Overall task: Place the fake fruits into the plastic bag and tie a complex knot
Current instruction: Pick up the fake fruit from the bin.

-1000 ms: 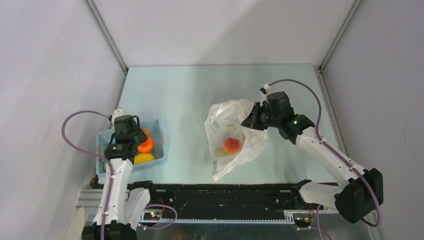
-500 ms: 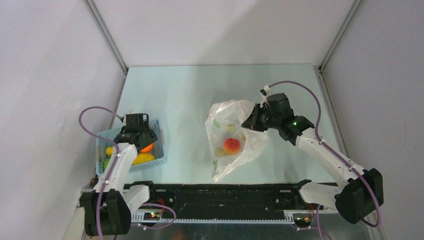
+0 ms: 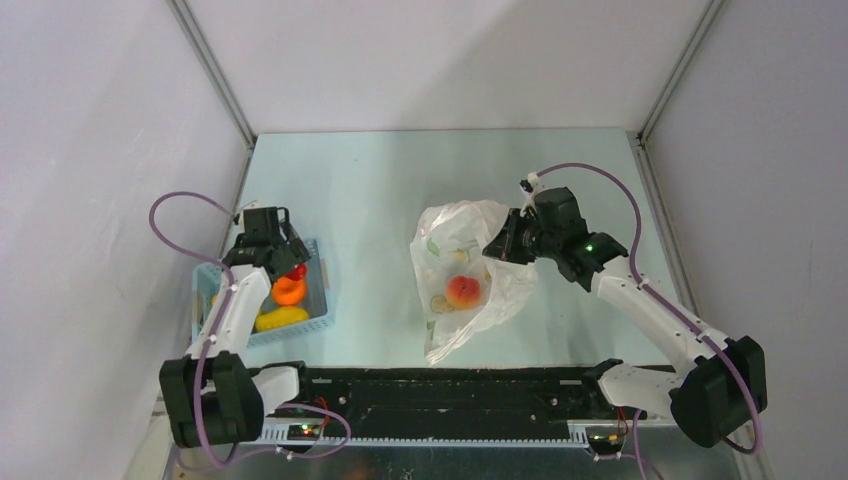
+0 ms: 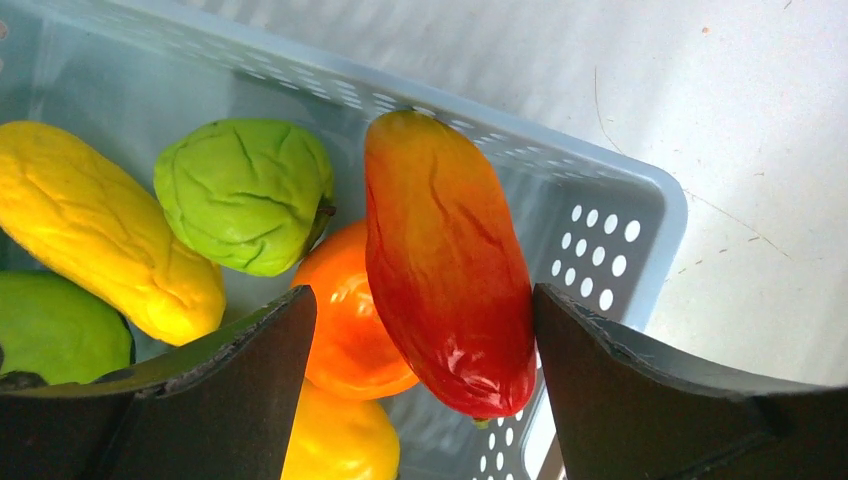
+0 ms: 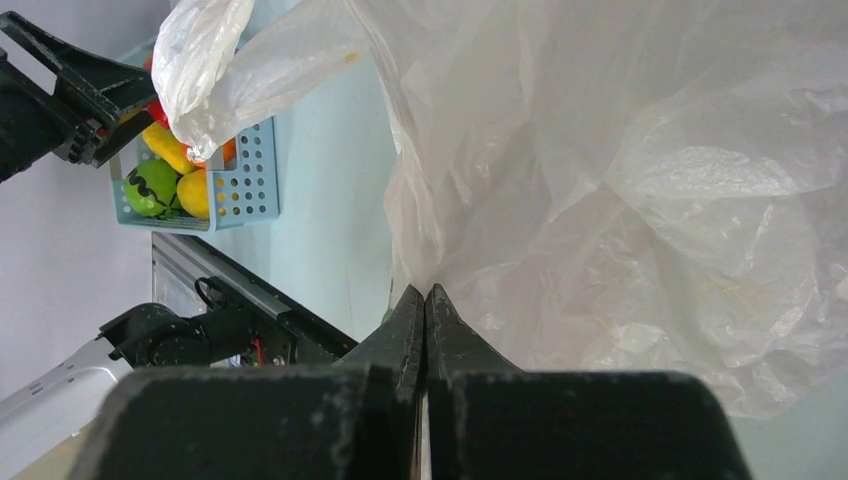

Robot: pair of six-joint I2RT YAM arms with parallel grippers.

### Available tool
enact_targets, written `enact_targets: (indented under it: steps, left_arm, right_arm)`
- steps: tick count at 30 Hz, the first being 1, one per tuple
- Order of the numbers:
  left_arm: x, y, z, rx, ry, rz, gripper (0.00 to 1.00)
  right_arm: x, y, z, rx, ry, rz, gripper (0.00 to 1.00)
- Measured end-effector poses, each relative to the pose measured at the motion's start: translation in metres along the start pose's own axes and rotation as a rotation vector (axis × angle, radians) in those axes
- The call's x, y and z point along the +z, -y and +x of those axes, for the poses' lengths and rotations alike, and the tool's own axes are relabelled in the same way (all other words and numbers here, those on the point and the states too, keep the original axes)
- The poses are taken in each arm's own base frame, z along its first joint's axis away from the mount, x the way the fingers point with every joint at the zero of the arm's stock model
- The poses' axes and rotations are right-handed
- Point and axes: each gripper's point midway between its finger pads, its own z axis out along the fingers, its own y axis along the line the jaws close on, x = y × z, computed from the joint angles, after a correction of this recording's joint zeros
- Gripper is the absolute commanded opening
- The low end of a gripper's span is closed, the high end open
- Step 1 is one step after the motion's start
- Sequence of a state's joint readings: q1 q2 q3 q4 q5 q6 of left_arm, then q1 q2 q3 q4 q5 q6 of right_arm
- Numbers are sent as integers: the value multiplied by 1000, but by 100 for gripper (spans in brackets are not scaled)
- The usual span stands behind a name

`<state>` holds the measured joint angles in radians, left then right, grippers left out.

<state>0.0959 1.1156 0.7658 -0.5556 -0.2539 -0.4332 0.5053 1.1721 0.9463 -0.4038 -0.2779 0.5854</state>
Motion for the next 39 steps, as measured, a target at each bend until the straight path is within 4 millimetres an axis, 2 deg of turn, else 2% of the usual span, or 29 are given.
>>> enact_targets:
  steps: [4, 9, 13, 18, 24, 28, 32, 36, 39]
  left_arm:
    - [9, 5, 2, 20, -38, 11, 83]
    - [19, 7, 8, 40, -83, 7, 68]
    - [19, 6, 8, 52, -84, 2, 56]
    - [11, 5, 5, 61, -67, 10, 53]
    - [-38, 20, -18, 114, 95, 139, 54]
    - [-83, 53, -19, 223, 202, 341, 54]
    - [-125, 88, 0, 361, 237, 570, 54]
    - [-154, 116, 35, 483, 175, 776, 55]
    - [-167, 131, 59, 552, 106, 883, 54]
  right_arm:
    - [0, -1, -1, 1, 3, -2, 0]
    - [0, -2, -2, 2, 10, -6, 0]
    - [-3, -3, -3, 0, 20, -13, 0]
    - [-6, -5, -5, -3, 30, -18, 0]
    - [-10, -7, -8, -6, 47, -23, 0]
    - [-13, -8, -10, -8, 59, -24, 0]
    - [-13, -7, -11, -7, 65, -21, 0]
    - [-14, -6, -12, -2, 68, -17, 0]
    - [-14, -5, -13, -1, 69, -16, 0]
